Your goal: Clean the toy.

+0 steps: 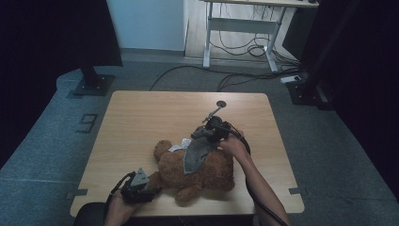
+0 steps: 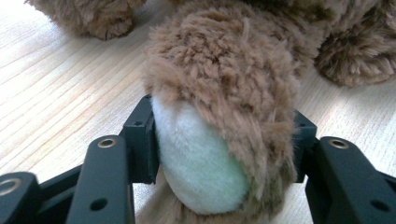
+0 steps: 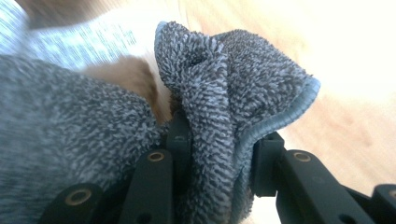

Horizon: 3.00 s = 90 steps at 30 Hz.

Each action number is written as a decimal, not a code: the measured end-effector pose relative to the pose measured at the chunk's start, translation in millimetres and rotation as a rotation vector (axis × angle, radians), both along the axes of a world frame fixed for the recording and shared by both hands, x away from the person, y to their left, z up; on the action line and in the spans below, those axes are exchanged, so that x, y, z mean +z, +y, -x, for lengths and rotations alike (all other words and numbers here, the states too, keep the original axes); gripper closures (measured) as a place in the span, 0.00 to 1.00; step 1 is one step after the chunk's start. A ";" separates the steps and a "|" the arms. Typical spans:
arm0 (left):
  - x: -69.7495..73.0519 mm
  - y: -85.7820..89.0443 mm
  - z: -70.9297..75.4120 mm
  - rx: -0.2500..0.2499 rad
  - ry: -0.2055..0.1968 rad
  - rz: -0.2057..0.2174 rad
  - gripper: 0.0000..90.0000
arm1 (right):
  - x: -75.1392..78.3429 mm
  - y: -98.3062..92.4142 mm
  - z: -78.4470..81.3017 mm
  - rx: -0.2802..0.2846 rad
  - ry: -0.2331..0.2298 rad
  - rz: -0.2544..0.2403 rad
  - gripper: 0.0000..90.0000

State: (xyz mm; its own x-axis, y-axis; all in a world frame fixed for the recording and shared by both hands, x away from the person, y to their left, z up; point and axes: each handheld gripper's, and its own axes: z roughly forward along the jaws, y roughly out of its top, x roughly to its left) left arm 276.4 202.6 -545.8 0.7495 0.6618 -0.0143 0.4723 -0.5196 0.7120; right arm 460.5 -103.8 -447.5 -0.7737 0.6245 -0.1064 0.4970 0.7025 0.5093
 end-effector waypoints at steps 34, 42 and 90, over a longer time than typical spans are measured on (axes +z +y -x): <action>0.1 0.6 -0.6 -0.006 0.001 0.001 0.48 | -10.8 145.6 9.7 0.285 0.105 -0.051 0.75; 0.2 0.8 -0.7 -0.006 0.003 0.003 0.48 | -19.4 127.0 -4.4 0.184 0.087 -0.006 0.75; 17.3 21.2 6.4 -0.006 0.010 0.119 0.72 | -13.6 134.7 159.4 0.412 0.062 -0.130 0.77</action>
State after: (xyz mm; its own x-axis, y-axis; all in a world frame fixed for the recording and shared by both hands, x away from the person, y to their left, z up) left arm 269.9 223.8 -528.5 0.7532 0.6502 -0.1000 0.4768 -0.4349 0.7639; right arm 301.1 30.9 -461.1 -0.9635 0.2675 0.0073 0.2211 0.7803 0.5850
